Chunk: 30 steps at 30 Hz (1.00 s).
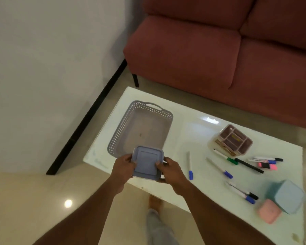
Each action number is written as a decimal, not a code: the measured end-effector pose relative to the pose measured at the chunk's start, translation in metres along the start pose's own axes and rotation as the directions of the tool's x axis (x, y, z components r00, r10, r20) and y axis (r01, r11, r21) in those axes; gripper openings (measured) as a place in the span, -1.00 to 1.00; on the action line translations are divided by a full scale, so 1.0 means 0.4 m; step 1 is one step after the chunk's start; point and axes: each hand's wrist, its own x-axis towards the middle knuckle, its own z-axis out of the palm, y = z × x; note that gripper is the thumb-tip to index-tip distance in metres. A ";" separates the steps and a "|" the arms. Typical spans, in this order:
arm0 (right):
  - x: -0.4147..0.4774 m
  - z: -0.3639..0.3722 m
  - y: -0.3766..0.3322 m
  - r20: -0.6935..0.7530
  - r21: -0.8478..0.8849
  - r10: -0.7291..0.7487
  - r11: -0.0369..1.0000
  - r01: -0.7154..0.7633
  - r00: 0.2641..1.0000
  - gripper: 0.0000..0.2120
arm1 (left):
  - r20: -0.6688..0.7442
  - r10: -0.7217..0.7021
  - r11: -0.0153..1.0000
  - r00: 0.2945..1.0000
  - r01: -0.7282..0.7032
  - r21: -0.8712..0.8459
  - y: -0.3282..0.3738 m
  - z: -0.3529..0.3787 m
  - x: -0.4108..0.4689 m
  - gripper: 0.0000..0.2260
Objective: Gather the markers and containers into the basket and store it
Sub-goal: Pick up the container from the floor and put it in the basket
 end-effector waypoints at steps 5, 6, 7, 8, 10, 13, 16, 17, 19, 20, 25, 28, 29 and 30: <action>0.212 0.100 -0.082 -0.090 -0.001 -0.019 1.000 0.019 0.996 -0.70 | -0.005 0.045 0.993 0.999 -0.044 0.107 0.069 -0.073 0.244 -0.74; 0.252 0.115 -0.098 -0.106 -0.010 -0.031 0.999 0.030 0.994 -0.73 | -0.008 0.059 0.991 0.998 -0.058 0.123 0.085 -0.078 0.284 -0.77; 0.300 0.130 -0.113 -0.125 -0.013 -0.043 0.999 0.042 0.991 -0.74 | 0.005 0.072 0.988 0.997 -0.072 0.136 0.098 -0.079 0.336 -0.82; 0.355 0.142 -0.124 -0.153 -0.027 -0.052 0.998 0.049 0.987 -0.73 | 0.017 0.084 0.986 0.996 -0.086 0.145 0.108 -0.079 0.391 -0.81; 0.458 0.160 -0.136 -0.228 -0.054 -0.074 0.997 0.063 0.971 -0.67 | 0.034 0.105 0.979 0.994 -0.109 0.172 0.117 -0.066 0.510 -0.73; 0.585 0.169 -0.132 -0.327 -0.080 -0.080 0.995 0.057 0.941 -0.62 | 0.055 0.101 0.975 0.993 -0.110 0.192 0.109 -0.038 0.660 -0.62; 0.673 0.173 -0.125 -0.384 -0.085 -0.100 0.994 0.073 0.918 -0.64 | 0.086 0.141 0.969 0.986 -0.156 0.190 0.100 -0.020 0.754 -0.54; 0.681 0.173 -0.133 -0.393 -0.097 -0.124 0.991 0.094 0.911 -0.65 | 0.072 0.172 0.964 0.982 -0.183 0.191 0.103 -0.018 0.760 -0.55; 0.684 0.178 -0.149 -0.398 -0.110 -0.166 0.985 0.133 0.902 -0.68 | 0.016 0.228 0.951 0.974 -0.226 0.212 0.107 -0.016 0.754 -0.54; 0.714 0.199 -0.165 -0.434 -0.109 -0.160 0.986 0.125 0.886 -0.70 | 0.035 0.229 0.941 0.973 -0.231 0.246 0.109 -0.021 0.794 -0.49; 0.727 0.225 -0.150 -0.560 -0.172 -0.145 0.983 0.057 0.816 -0.80 | 0.046 0.356 0.825 0.934 -0.336 0.455 0.085 0.009 0.770 -0.32; 0.722 0.238 -0.153 -0.585 -0.215 -0.143 0.976 0.017 0.798 -0.77 | 0.098 0.411 0.744 0.906 -0.396 0.538 0.096 0.015 0.757 -0.34; 0.723 0.242 -0.154 -0.586 -0.218 -0.144 0.976 0.016 0.797 -0.76 | 0.114 0.419 0.722 0.901 -0.407 0.559 0.099 0.015 0.759 -0.35; 0.722 0.246 -0.155 -0.590 -0.210 -0.148 0.977 0.027 0.794 -0.75 | 0.128 0.430 0.700 0.894 -0.420 0.577 0.099 0.014 0.765 -0.36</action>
